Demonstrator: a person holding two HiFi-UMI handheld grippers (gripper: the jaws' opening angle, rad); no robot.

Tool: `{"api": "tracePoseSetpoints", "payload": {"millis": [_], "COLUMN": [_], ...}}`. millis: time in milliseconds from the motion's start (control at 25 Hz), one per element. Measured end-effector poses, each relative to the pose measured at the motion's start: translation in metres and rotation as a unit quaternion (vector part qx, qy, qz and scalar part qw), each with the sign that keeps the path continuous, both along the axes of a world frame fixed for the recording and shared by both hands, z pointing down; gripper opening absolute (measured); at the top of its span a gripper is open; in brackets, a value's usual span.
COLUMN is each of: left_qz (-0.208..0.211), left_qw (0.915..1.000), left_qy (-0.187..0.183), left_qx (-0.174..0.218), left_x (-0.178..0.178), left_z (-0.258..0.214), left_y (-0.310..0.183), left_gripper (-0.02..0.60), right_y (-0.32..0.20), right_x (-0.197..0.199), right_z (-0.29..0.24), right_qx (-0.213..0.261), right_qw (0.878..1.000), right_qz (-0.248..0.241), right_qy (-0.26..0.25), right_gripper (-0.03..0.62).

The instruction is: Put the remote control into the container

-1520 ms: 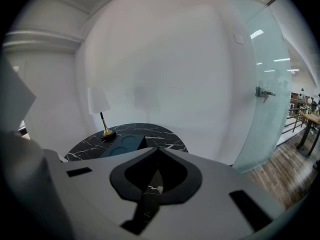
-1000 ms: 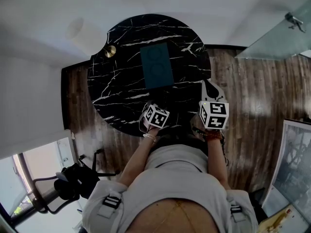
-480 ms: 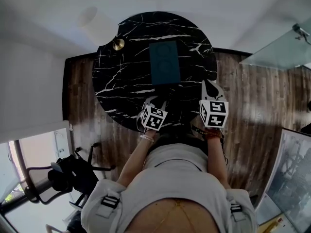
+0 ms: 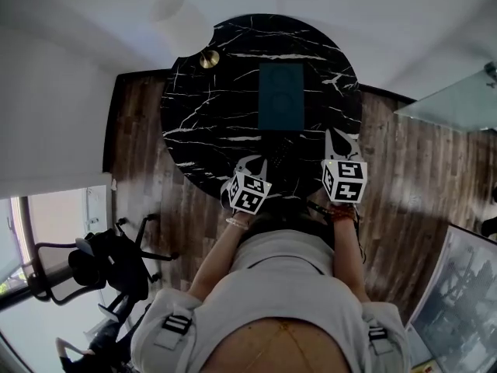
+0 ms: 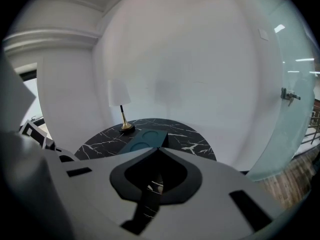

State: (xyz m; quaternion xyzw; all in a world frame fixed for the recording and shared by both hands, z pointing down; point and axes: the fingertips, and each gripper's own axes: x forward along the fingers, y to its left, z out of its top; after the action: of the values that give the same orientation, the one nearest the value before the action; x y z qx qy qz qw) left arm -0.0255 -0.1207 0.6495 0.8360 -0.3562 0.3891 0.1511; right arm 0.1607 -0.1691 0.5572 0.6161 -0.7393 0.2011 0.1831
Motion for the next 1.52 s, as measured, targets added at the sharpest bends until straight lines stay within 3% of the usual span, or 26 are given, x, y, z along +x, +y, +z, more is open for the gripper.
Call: {"api": "tracePoseSetpoints", "payload": {"millis": [520, 1080, 1360, 1520], "left_qz": [-0.002, 0.011, 0.011, 0.0], "left_qw": [0.9997, 0.9974, 0.9958, 0.9937], "left_qy": [-0.01, -0.028, -0.018, 0.01], "left_qx": [-0.023, -0.065, -0.089, -0.112], "left_x": [-0.027, -0.039, -0.039, -0.032], "left_z": [0.006, 0.033, 0.049, 0.057], "left_y": [0.044, 0.09, 0.093, 0.089], "left_gripper": [0.006, 0.006, 0.006, 0.006], "right_y": [-0.011, -0.024, -0.029, -0.034], "right_x": [-0.037, -0.063, -0.07, -0.075], "right_z": [0.04, 0.094, 0.111, 0.116], "right_qx": [-0.043, -0.111, -0.126, -0.131], "right_qw": [0.996, 0.979, 0.974, 0.972], "right_qz": [-0.073, -0.157, -0.169, -0.174], "right_qy": [0.023, 0.072, 0.087, 0.086], "right_gripper": [0.011, 0.011, 0.011, 0.011]}}
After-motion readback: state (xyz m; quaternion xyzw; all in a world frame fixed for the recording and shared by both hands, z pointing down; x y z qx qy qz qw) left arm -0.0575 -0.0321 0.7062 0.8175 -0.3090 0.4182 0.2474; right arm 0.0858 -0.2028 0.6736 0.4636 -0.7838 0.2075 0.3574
